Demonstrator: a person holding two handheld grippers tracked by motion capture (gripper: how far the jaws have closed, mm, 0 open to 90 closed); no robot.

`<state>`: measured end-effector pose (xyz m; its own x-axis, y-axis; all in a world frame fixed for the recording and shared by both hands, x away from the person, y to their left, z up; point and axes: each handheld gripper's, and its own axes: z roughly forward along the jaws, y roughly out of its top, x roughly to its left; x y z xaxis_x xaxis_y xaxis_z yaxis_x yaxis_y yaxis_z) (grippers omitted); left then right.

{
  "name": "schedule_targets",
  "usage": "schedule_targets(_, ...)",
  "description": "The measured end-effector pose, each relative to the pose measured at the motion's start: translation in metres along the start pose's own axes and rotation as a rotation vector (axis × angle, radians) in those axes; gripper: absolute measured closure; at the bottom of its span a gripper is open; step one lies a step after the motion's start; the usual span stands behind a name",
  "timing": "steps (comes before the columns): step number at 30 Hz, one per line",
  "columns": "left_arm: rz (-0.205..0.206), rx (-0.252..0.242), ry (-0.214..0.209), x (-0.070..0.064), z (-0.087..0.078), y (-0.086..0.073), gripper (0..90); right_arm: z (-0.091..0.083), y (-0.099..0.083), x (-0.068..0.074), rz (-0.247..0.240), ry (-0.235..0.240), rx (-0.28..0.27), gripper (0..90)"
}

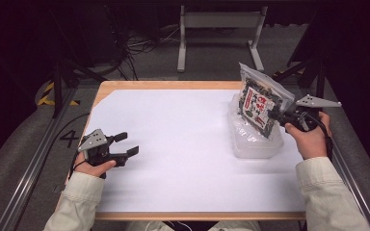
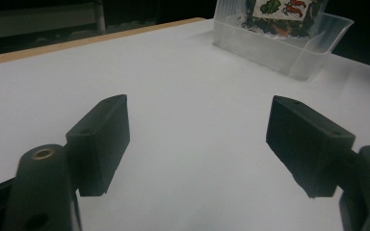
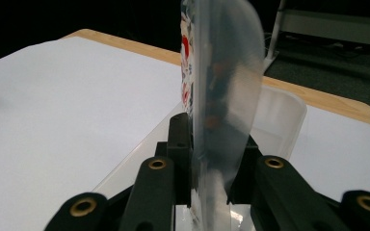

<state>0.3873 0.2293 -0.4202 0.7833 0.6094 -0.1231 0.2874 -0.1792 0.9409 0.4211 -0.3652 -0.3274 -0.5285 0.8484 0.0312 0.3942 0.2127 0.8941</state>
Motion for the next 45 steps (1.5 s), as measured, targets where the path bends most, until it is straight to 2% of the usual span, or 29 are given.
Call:
schedule_targets(6, -0.005, 0.000, 0.005, 0.000, 0.001, 0.000, 19.9, 0.002, -0.007, -0.001, 0.011, 0.003, 0.000, 76.8)
schedule_targets(8, -0.011, 0.002, 0.009, 0.000, 0.001, 0.000, 18.2, 0.005, -0.012, -0.002, 0.016, 0.006, 0.019, 76.8)
schedule_targets(12, -0.007, 0.003, 0.008, 0.000, 0.001, -0.001, 17.8, 0.005, -0.014, -0.003, 0.019, 0.008, 0.007, 76.7)
schedule_targets(14, -0.048, 0.019, -0.012, 0.002, 0.002, -0.001, 16.6, 0.005, -0.017, -0.004, 0.028, 0.010, -0.002, 76.7)
schedule_targets(17, -0.038, 0.030, -0.010, 0.002, 0.002, -0.002, 16.1, 0.005, -0.019, -0.005, 0.027, 0.010, -0.012, 76.8)
schedule_targets(22, -0.030, 0.015, -0.003, 0.002, 0.002, -0.001, 15.6, 0.004, -0.025, -0.006, 0.038, 0.013, -0.030, 76.7)
schedule_targets(27, -0.023, 0.016, -0.002, 0.002, 0.002, -0.001, 15.0, 0.002, -0.036, -0.010, 0.053, 0.021, -0.072, 76.7)
schedule_targets(36, -0.022, 0.018, -0.005, 0.001, 0.002, -0.002, 14.2, 0.002, -0.033, -0.010, 0.052, 0.017, -0.063, 76.2)
schedule_targets(37, -0.007, 0.018, 0.001, 0.001, 0.002, -0.001, 14.1, 0.002, -0.033, -0.009, 0.049, 0.015, -0.064, 76.0)
schedule_targets(39, -0.004, 0.018, 0.000, 0.001, 0.002, -0.001, 14.0, 0.002, -0.032, -0.009, 0.043, 0.013, -0.065, 75.7)
schedule_targets(42, -0.011, 0.013, -0.004, 0.000, 0.002, -0.001, 14.0, 0.002, -0.032, -0.008, 0.037, 0.012, -0.079, 71.2)
schedule_targets(45, -0.001, 0.017, -0.002, -0.001, 0.001, -0.001, 13.9, 0.000, -0.032, -0.006, 0.053, 0.015, -0.097, 61.9)
